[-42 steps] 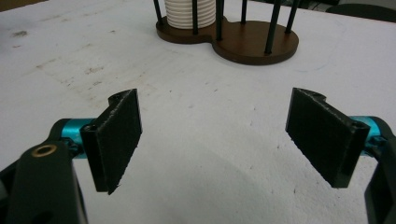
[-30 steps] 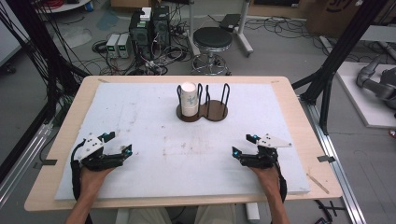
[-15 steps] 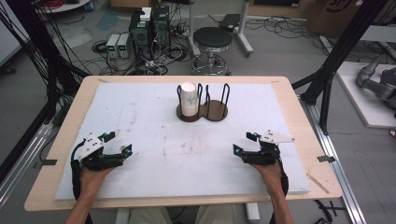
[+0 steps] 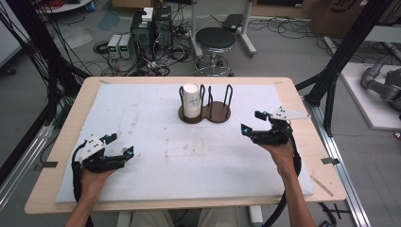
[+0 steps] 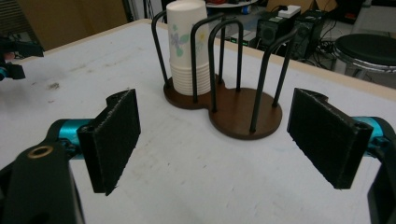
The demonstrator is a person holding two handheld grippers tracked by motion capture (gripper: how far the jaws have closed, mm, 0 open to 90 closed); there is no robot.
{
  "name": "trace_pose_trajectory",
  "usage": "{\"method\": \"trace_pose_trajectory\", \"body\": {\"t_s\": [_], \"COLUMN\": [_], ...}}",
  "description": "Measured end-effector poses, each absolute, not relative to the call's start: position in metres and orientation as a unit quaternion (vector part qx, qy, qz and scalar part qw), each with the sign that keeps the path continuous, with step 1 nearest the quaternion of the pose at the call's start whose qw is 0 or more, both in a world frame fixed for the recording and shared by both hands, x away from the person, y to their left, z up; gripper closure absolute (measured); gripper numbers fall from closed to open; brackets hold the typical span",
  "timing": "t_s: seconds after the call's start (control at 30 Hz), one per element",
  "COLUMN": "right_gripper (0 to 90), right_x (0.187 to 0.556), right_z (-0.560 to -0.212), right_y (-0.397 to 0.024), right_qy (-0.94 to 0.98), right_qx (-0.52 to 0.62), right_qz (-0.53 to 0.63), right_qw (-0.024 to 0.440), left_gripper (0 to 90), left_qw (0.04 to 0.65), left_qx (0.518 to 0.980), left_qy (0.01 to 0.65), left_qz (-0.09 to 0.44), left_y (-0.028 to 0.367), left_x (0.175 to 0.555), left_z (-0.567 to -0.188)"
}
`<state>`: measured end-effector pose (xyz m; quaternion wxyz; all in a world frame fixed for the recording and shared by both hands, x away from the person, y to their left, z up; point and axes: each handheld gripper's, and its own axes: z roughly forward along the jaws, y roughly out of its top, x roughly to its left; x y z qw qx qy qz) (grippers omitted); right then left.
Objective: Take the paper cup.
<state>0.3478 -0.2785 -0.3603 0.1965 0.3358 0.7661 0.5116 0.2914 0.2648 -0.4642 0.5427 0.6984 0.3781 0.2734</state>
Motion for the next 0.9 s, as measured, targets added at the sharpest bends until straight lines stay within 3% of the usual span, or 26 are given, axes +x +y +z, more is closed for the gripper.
{"method": "trace_pose_trajectory", "body": {"t_s": [0.43, 0.9], "right_gripper": [17.6, 17.6], "right_x": [0.39, 0.444], "right_z": [-0.312, -0.283], "right_y": [-0.275, -0.249], "right_qy": [0.783, 0.822], "right_qx": [0.321, 0.275], "right_qz": [0.497, 0.468], "right_qw": [0.193, 0.174], "left_gripper": [14.6, 14.6], "left_qw": [0.542, 0.542], "left_qx": [0.699, 0.7], "left_qy": [0.378, 0.378], "left_qz": [0.273, 0.272], "left_y": [0.265, 0.265], "left_x": [0.292, 0.292], "left_z": [-0.464, -0.464]}}
